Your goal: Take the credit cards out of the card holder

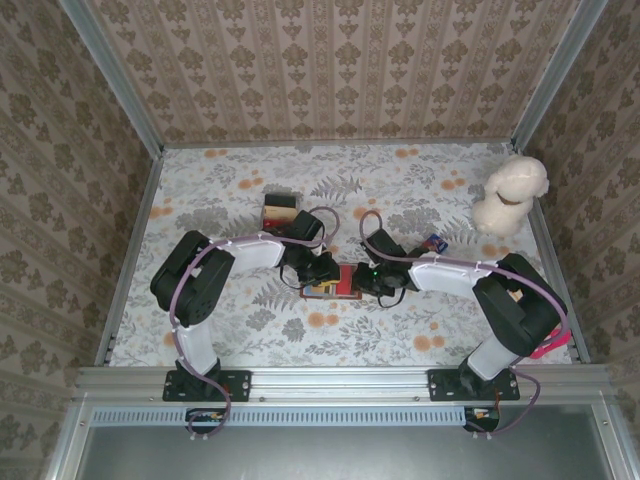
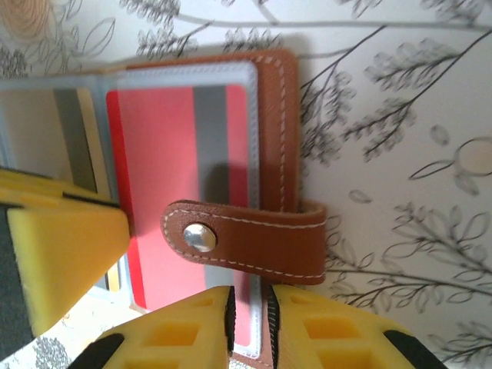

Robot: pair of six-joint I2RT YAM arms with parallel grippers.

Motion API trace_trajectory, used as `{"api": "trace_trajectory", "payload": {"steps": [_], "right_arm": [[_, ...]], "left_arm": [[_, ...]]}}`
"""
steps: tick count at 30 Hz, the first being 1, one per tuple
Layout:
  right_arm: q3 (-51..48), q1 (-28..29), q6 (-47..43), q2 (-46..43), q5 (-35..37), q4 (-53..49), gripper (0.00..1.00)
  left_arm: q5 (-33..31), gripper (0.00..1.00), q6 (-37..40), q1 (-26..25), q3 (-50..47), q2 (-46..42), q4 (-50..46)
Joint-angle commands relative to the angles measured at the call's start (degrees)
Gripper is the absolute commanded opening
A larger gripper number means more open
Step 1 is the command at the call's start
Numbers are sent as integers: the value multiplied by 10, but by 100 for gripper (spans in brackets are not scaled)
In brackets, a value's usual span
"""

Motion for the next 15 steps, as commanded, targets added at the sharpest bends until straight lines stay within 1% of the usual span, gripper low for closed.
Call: {"api": "trace_trajectory", "payload": {"steps": [1, 8, 15], "right_arm": [[3, 9, -7, 5, 14, -15, 22], [17, 11, -5, 23, 18, -13, 20], [23, 11, -6, 39, 14, -12, 18]], "left_arm": [[-25, 18, 4, 3, -25, 34, -33], [-15, 18, 3, 4, -30, 33, -23], [25, 16, -15, 10, -50, 26, 30]]}}
